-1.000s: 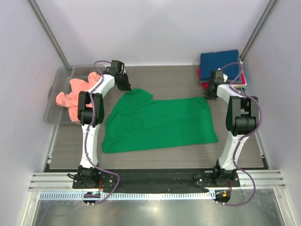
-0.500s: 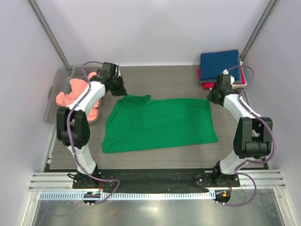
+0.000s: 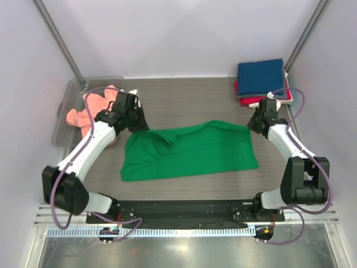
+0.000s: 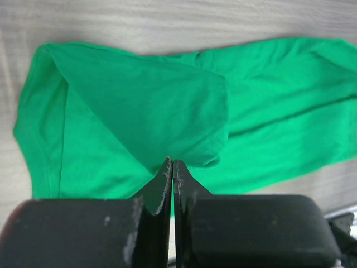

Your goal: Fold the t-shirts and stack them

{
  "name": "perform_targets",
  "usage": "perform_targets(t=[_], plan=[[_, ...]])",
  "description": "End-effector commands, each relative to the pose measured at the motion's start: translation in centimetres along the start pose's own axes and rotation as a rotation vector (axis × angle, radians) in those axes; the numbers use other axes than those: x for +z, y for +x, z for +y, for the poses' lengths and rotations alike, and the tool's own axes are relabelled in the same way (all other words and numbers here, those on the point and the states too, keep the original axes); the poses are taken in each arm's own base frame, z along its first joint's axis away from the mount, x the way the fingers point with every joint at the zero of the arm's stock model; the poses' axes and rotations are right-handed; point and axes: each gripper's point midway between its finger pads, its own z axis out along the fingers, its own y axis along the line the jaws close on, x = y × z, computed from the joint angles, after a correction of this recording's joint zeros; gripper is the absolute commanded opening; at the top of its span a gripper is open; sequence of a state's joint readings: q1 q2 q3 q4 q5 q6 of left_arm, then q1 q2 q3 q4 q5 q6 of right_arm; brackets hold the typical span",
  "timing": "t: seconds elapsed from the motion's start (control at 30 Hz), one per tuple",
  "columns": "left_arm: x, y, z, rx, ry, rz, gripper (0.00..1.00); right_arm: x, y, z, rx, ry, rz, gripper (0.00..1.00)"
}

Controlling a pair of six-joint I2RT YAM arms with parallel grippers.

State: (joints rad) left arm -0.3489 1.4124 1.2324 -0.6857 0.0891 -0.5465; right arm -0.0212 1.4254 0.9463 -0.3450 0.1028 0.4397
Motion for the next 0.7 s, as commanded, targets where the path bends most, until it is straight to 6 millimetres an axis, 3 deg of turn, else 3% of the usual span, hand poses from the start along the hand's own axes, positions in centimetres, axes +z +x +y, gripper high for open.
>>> perform_targets(t=[0.0,0.17,0.37,0.53,0.57,0.6,0.63,0.67], plan=[[-2.1,2.2,0.6,-0.023,-0.021,0.008,0.00,-1.2,-0.6,-0.2,0.007,-0.003,-0.054,0.01],[-4.6,5.3,1.1,-0.047,0.005,0.009,0.00,-1.6,0.4,-1.8,0.029,0.031,-0.052,0.01],[-6.5,9.5,3.4,-0.074,-0.032,0.056,0.01,-1.7,1.8,-4.9,0.098,0.123,-0.059,0.01],[-7.8,10.6,4.4,-0.091,-0.042,0.023,0.04,-0.8,3.0,-5.8,0.131,0.139,-0.015,0.01],[-7.9,11.1,4.3,-0.086,-0.030,0.047,0.09,-0.3,3.4,-5.7,0.127,0.137,0.008,0.15],[-7.9,11.5,4.3,-0.084,-0.028,0.059,0.29,-0.1,3.6,-5.6,0.126,0.131,0.024,0.28],[-7.9,11.8,4.5,-0.086,-0.033,0.073,0.36,0.0,3.9,-5.4,0.124,0.119,0.038,0.59],[-7.9,12.3,4.7,-0.084,-0.041,0.094,0.41,0.1,4.1,-5.5,0.125,0.125,0.043,0.71]])
